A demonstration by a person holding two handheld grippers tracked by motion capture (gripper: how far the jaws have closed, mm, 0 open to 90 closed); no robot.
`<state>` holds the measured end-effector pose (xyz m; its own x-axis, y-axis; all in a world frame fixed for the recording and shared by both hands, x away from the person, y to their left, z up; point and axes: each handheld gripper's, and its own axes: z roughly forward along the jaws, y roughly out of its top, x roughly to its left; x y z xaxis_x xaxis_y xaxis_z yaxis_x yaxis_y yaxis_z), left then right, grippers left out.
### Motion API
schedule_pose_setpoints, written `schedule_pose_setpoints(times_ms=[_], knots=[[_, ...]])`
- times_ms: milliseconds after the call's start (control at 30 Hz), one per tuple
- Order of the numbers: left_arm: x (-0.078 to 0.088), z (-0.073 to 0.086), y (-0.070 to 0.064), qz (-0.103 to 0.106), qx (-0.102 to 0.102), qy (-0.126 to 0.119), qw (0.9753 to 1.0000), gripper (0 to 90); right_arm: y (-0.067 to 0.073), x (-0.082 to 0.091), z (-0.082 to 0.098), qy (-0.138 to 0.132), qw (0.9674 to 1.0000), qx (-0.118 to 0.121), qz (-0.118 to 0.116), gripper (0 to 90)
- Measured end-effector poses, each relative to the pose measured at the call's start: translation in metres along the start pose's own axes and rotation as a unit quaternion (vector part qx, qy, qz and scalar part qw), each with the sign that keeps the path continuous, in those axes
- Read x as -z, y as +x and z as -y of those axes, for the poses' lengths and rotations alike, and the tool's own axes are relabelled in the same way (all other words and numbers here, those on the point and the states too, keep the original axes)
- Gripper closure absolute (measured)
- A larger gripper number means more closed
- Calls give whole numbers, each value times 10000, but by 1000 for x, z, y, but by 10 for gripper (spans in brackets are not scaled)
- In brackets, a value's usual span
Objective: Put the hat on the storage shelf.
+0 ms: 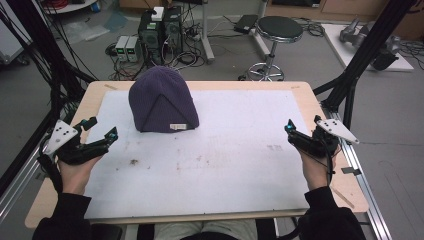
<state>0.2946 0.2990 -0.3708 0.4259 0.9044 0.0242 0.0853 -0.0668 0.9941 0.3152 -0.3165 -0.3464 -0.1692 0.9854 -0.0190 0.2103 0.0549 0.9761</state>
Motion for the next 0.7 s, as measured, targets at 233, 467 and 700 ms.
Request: schedule_pose_setpoints(times_ms=[233, 467, 700], knots=[[4, 21, -5, -40, 226, -1, 9997, 227, 2, 5, 8, -65, 10000, 22, -3, 116], [15, 42, -13, -126, 319, -57, 9994, 228, 1, 12, 38, -113, 9999, -122, -24, 116], [23, 60, -16, -335, 425, -218, 9983, 229, 1, 8, 66, -352, 9993, -147, 30, 116]])
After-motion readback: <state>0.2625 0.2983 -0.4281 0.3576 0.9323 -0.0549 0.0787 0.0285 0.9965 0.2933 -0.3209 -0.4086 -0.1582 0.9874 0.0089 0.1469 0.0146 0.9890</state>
